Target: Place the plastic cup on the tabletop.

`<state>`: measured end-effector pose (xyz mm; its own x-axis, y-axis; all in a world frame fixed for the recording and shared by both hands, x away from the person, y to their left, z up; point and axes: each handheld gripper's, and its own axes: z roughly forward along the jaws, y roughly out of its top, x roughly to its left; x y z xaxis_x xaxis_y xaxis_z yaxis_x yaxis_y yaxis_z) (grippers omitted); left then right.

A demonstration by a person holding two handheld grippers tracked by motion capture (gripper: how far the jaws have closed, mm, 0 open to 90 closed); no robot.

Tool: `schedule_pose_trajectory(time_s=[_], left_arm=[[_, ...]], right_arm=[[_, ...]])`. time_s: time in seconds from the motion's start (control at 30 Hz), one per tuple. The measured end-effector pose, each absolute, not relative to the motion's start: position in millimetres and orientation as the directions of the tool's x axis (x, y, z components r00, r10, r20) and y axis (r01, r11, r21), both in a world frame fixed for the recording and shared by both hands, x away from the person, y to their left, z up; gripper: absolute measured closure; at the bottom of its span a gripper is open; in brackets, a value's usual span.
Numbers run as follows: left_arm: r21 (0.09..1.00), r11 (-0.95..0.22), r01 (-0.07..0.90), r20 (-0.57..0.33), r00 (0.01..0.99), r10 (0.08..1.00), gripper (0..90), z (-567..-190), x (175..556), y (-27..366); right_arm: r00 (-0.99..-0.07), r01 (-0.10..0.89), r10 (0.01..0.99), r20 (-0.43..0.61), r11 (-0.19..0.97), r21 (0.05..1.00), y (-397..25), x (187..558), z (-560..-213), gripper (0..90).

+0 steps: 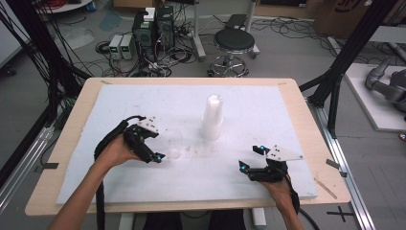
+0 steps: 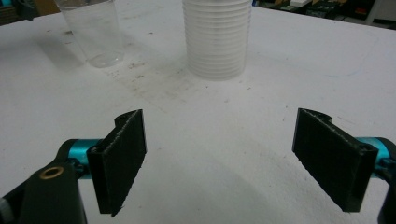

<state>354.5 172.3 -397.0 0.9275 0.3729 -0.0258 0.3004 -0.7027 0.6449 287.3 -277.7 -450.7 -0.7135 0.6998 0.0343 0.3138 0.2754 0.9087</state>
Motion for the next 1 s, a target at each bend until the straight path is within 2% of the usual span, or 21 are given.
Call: schedule_pose_trajectory(time_s=[0.27, 0.37, 0.47, 0.67, 0.87, 1.0], left_arm=[[0.782, -0.529, 0.329, -0.052, 0.881, 0.471, 9.6, -406.9, 323.5, 212.9], [0.836, -0.42, 0.354, -0.114, 0.859, 0.498, 9.6, -418.4, 310.4, 226.1], [0.859, -0.37, 0.354, -0.134, 0.853, 0.504, 9.6, -423.7, 302.6, 230.2], [0.917, -0.248, 0.312, -0.11, 0.796, 0.595, 9.6, -435.8, 284.3, 240.8], [0.939, -0.203, 0.277, -0.084, 0.759, 0.646, 9.6, -448.0, 274.9, 242.4], [0.945, -0.161, 0.283, -0.101, 0.726, 0.681, 9.6, -460.1, 270.9, 244.5]], right_arm=[[-0.711, 0.299, 0.703, 0.034, 0.259, 0.918, -279.4, 285.5, -450.8, 17.6], [-0.713, 0.292, 0.701, 0.028, 0.261, 0.92, -279.8, 284.3, -450.9, 17.5], [-0.713, 0.288, 0.7, 0.024, 0.262, 0.921, -280.0, 284.4, -450.9, 17.6], [-0.712, 0.288, 0.702, 0.025, 0.259, 0.922, -280.2, 283.7, -450.9, 17.6], [-0.71, 0.296, 0.703, 0.036, 0.252, 0.921, -280.7, 284.1, -450.9, 17.6], [-0.708, 0.295, 0.705, 0.036, 0.25, 0.922, -280.4, 283.7, -450.8, 17.6]])
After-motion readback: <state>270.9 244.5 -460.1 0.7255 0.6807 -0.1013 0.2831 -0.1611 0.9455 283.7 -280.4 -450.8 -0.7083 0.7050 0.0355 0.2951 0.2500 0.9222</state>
